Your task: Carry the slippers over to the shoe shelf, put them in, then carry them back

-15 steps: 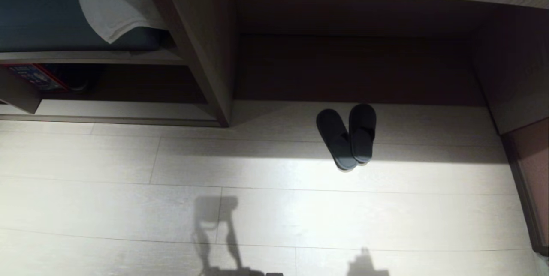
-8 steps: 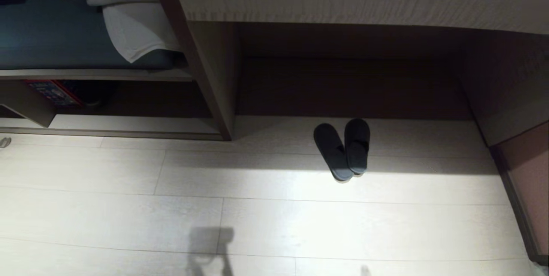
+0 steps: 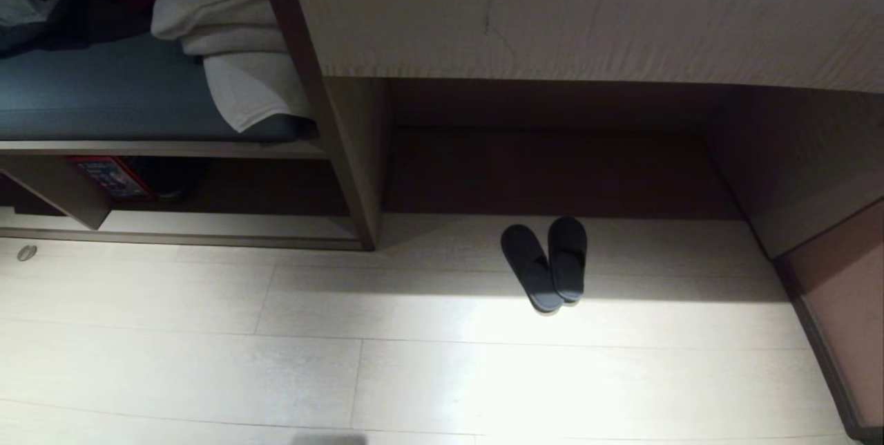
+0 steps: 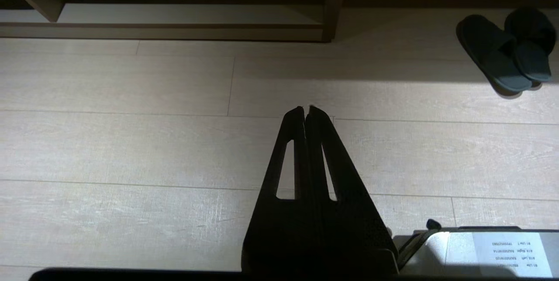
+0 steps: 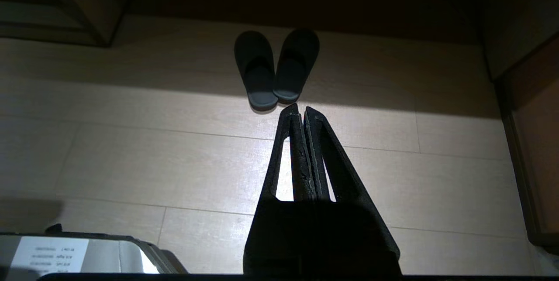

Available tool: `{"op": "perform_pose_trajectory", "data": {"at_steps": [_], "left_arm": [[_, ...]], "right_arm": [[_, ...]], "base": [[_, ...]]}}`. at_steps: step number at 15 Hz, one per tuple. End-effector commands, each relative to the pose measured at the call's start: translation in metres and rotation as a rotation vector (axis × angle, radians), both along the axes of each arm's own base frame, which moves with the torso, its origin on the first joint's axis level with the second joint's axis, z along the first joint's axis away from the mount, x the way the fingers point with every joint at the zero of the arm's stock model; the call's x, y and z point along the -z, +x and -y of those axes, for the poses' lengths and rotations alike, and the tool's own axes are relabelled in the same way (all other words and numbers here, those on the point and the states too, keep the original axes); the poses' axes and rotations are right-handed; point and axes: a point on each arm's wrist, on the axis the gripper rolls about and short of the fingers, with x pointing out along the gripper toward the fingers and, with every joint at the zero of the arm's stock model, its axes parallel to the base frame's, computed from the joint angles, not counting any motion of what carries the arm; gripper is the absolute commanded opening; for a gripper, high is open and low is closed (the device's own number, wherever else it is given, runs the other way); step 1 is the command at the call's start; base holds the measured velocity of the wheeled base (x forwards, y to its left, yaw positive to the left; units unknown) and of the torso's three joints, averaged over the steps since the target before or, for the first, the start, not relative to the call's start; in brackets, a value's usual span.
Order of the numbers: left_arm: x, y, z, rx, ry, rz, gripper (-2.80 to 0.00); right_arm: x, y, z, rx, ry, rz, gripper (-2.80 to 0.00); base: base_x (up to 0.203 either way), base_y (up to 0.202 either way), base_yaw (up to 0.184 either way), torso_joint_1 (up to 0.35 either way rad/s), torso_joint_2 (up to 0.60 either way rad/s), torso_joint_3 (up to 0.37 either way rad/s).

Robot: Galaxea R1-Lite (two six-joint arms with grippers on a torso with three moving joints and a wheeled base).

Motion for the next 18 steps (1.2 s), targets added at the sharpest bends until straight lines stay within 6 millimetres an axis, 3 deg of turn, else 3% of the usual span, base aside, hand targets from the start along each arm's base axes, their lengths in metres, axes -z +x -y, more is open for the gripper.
{"op": "perform_pose_trajectory", "data": {"at_steps": [1, 18], "left_arm": [[-0.0004, -0.0001, 0.0000, 0.000, 0.000, 0.002, -2.80], [-0.0004, -0.0001, 0.0000, 0.000, 0.000, 0.002, -2.80]], "right_arm": [[-0.0001, 0.0001, 0.0000, -0.001, -0.001, 0.000, -2.80], [-0.0001, 0.0002, 0.0000, -0.001, -0.001, -0.002, -2.80]], "base": [[0.000, 0.000, 0.000, 0.002, 0.00, 0.200], [0.000, 0.000, 0.000, 0.002, 0.00, 0.201]]}}
